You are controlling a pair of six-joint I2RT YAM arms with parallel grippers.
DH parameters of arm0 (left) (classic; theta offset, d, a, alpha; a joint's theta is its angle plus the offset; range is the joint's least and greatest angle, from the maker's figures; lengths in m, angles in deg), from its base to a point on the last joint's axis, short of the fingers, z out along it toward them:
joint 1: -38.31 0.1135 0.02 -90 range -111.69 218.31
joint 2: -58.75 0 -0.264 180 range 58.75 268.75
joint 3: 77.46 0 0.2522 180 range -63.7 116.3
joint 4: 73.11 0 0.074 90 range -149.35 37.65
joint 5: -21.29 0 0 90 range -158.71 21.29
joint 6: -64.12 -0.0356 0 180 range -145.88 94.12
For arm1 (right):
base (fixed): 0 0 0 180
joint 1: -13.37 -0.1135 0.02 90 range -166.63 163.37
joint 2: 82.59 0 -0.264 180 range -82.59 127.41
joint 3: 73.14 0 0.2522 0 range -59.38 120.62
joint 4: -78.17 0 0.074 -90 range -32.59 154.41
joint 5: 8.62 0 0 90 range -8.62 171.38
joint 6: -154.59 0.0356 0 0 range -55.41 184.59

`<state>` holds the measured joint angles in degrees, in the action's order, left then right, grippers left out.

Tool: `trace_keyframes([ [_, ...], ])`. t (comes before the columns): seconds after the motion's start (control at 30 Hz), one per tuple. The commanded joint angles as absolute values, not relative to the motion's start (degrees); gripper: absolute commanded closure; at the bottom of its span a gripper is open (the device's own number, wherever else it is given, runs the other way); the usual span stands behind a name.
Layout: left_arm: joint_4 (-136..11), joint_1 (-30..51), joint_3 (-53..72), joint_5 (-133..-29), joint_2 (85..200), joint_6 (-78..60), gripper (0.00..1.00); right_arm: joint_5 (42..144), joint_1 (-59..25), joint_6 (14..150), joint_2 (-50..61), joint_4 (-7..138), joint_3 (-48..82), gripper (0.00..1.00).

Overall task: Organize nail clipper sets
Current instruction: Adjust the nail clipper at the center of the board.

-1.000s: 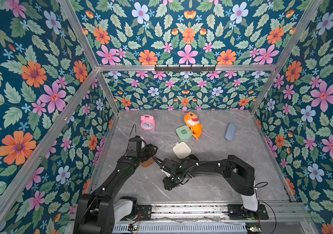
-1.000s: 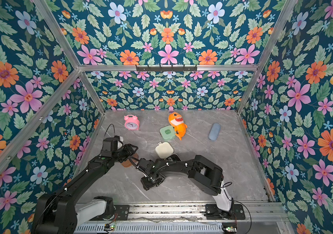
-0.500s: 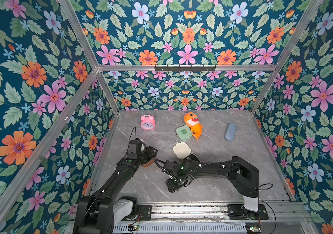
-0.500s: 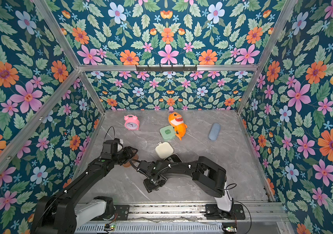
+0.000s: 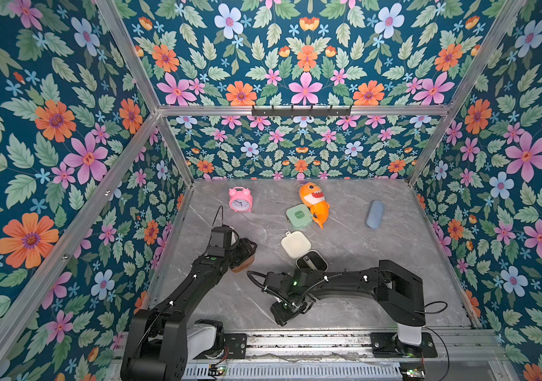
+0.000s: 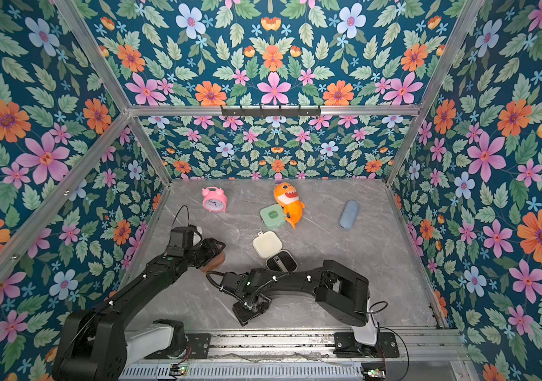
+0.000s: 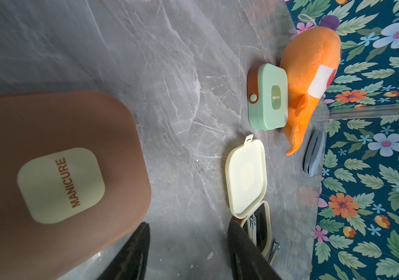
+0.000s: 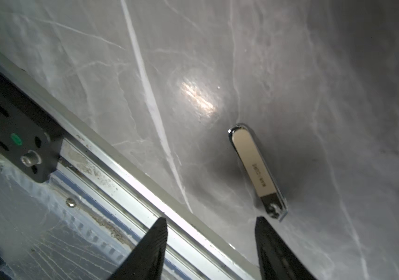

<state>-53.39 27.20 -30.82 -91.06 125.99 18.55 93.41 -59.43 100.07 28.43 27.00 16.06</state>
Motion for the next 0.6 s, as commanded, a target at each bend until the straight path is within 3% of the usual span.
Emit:
trace_keyframes([
  [0.0, -54.1, 27.2, -30.6, -90.6, 126.1, 17.5, 0.45, 94.0, -59.5, 101.4, 29.4, 27.3, 15.6, 0.41],
  [0.57, -53.3, 28.0, -29.4, -89.8, 128.0, 16.6, 0.45, 91.2, -55.6, 101.2, 31.1, 25.5, 16.3, 0.38],
])
